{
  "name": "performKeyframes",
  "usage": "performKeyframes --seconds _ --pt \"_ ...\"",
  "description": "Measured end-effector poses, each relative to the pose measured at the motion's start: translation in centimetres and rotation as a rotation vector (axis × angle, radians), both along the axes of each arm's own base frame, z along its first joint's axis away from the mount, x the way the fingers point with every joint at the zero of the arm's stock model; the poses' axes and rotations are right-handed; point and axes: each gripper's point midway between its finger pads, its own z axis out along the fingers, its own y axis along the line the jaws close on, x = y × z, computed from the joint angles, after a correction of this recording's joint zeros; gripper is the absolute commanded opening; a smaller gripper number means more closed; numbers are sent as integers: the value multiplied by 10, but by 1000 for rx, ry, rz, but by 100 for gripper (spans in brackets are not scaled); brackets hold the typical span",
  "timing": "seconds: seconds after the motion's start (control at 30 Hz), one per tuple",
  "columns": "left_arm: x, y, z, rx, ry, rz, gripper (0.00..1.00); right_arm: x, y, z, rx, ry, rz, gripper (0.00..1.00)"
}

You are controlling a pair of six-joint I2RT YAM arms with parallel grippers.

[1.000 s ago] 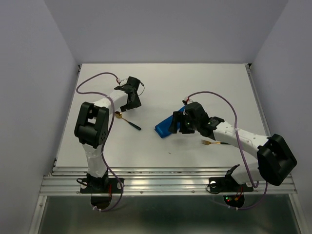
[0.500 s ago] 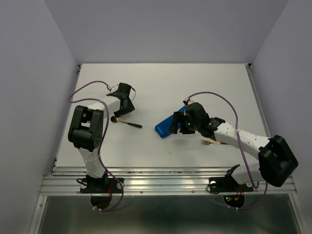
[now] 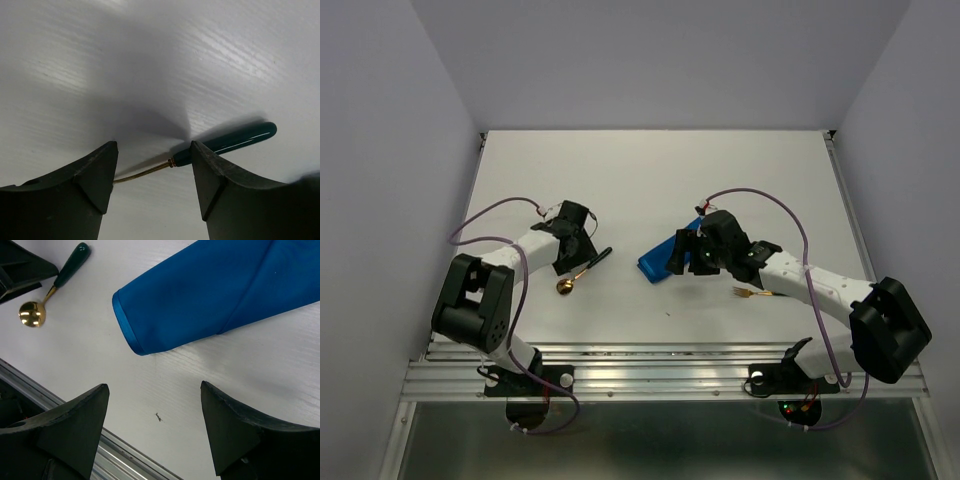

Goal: Fold the napkin into a case and place the utensils inside
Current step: Move the spoon to the center of the board, then pick up the spoon from the center of the board.

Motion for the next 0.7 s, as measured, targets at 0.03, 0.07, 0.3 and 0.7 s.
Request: performKeyframes --seconds 0.03,0.07,0.3,0.7 --pt "-3 -2 0 -2 5 -5 71 0 0 0 0 0 0 79" --pt "-9 -5 0 -4 18 -17 71 0 0 0 -1 0 1 79" --pt "-35 -17 1 31 69 -57 78 0 0 -1 -3 1 2 79" --pt "-44 -46 25 100 -27 -246 75 0 0 -1 -3 1 2 79"
